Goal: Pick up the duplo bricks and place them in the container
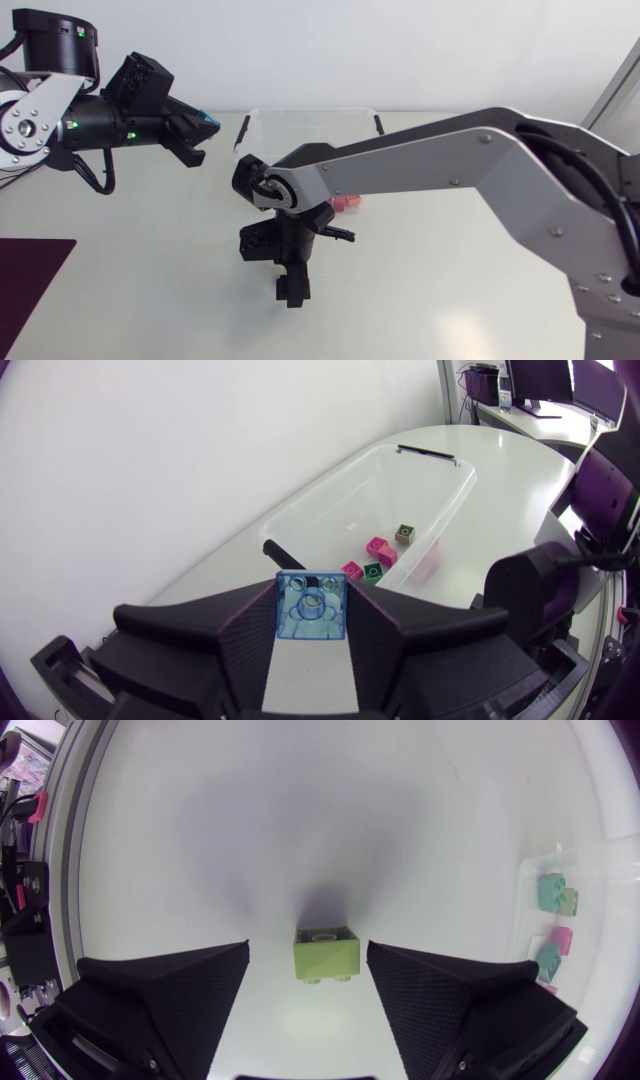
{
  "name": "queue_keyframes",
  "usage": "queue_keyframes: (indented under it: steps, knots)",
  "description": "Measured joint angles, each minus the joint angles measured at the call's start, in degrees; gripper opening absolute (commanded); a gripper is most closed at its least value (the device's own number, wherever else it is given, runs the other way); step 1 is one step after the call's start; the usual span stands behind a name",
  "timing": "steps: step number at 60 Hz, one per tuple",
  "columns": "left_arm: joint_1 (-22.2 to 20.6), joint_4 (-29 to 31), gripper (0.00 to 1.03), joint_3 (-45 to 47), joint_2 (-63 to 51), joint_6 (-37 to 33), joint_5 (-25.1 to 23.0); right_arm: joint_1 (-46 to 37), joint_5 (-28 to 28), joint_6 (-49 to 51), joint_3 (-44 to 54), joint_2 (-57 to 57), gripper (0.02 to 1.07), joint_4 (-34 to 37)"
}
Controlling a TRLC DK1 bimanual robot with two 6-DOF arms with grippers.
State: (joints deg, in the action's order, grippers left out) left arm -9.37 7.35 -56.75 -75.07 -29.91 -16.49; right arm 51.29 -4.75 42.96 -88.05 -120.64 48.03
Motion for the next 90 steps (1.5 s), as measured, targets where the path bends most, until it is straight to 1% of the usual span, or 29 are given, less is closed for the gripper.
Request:
queue_keyframes:
  steps: [2, 5, 6, 8, 14, 15, 21, 28, 36, 41, 42, 46, 49, 50, 52, 53, 54, 55, 57, 58, 67, 75, 80, 90]
  knots:
    - [0.00, -0.74, 0.23, 0.00, -0.31, 0.42, 0.00, 0.04, 0.00, 0.02, -0.28, -0.44, 0.58, 0.02]
    - [0.00, -1.92, 0.23, 0.00, -0.77, 1.01, 0.00, 0.07, 0.00, 0.02, -0.52, -0.90, 0.50, 0.07]
    - [0.00, -2.19, 0.23, 0.00, -0.83, 1.14, -0.04, 0.04, 0.00, 0.02, -0.57, -0.96, 0.44, 0.07]
    - [0.00, -2.58, 0.23, 0.00, -0.98, 1.55, -0.04, 0.04, 0.00, 0.02, -0.57, -1.11, 0.38, 0.09]
    - [-0.02, -4.85, 0.23, -0.81, -1.95, 3.48, -0.07, 0.00, -0.59, 0.37, -0.57, -1.22, 0.33, 0.66]
    - [-0.07, -5.09, 0.23, -0.96, -2.14, 3.74, -0.07, 0.00, -0.61, 0.37, -0.57, -1.22, 0.30, 0.72]
    - [-0.52, -6.05, 0.23, -1.81, -3.67, 4.55, -0.07, -0.24, -1.29, 0.37, -0.57, -1.14, 0.29, 1.18]
    - [-1.99, -6.78, 0.23, -2.32, -5.60, 5.09, 0.09, -0.50, -1.46, 0.37, 0.70, 0.50, 0.28, 1.75]
    - [-5.11, -8.20, 0.24, -5.55, -10.10, 5.95, 2.29, -1.22, -1.46, 0.22, 2.84, 7.93, 0.29, 3.67]
    - [-6.88, -8.76, 0.26, -9.16, -14.69, 6.38, 3.52, -2.36, -1.44, -0.57, 3.82, 14.86, 0.29, 4.55]
    - [-7.19, -8.83, 0.27, -9.94, -15.65, 6.45, 3.58, -2.64, -1.44, -0.74, 4.11, 16.33, 0.29, 4.59]
    - [-7.78, -8.96, 0.40, -11.80, -18.05, 7.28, 3.76, -3.37, -1.46, -1.01, 4.85, 19.91, 0.29, 4.85]
    - [-8.31, -8.98, 0.61, -13.57, -20.28, 7.69, 4.46, -4.26, -1.46, -1.38, 5.40, 22.34, 0.29, 5.05]
    - [-8.46, -8.98, 0.64, -14.05, -20.85, 7.74, 4.70, -4.55, -1.49, -1.40, 5.53, 22.84, 0.29, 5.09]
    - [-8.74, -8.98, 0.78, -15.47, -22.56, 7.89, 5.07, -5.49, -1.46, -1.46, 5.79, 24.09, 0.29, 5.22]
    - [-8.81, -8.98, 0.82, -15.89, -23.10, 7.91, 5.25, -5.90, -1.49, -1.62, 5.84, 24.46, 0.29, 5.35]
    - [-8.90, -8.98, 0.83, -16.46, -23.91, 7.91, 5.49, -6.67, -1.51, -1.64, 5.92, 25.05, 0.29, 5.40]
    - [-8.98, -9.01, 0.91, -16.79, -24.33, 7.91, 5.68, -7.08, -1.51, -1.79, 5.97, 25.31, 0.29, 5.42]
    - [-9.20, -8.98, 0.94, -17.64, -25.77, 7.93, 6.29, -8.96, -2.14, -2.01, 6.01, 26.21, 0.29, 5.55]
    - [-9.20, -9.01, 0.98, -17.73, -26.03, 7.93, 6.34, -9.44, -2.32, -2.03, 6.01, 26.38, 0.29, 5.55]
    - [-9.25, -8.00, 0.98, -18.03, -26.56, 9.22, 6.75, -15.08, -3.17, -3.69, 5.16, 27.43, 0.29, 5.05]
    - [-7.28, -4.17, 0.98, -18.14, -24.50, 9.42, 6.99, -18.05, -3.17, -7.52, -0.22, 27.41, 0.29, -0.37]
    - [-5.64, -3.06, 0.98, -17.18, -20.98, 9.57, 7.89, -18.67, -3.21, -9.66, -3.19, 27.10, 0.29, -2.84]
    - [-3.06, -2.75, 0.98, -10.29, -10.82, 9.60, 8.37, -20.37, -3.13, -12.61, -7.15, 22.27, 0.30, -9.25]
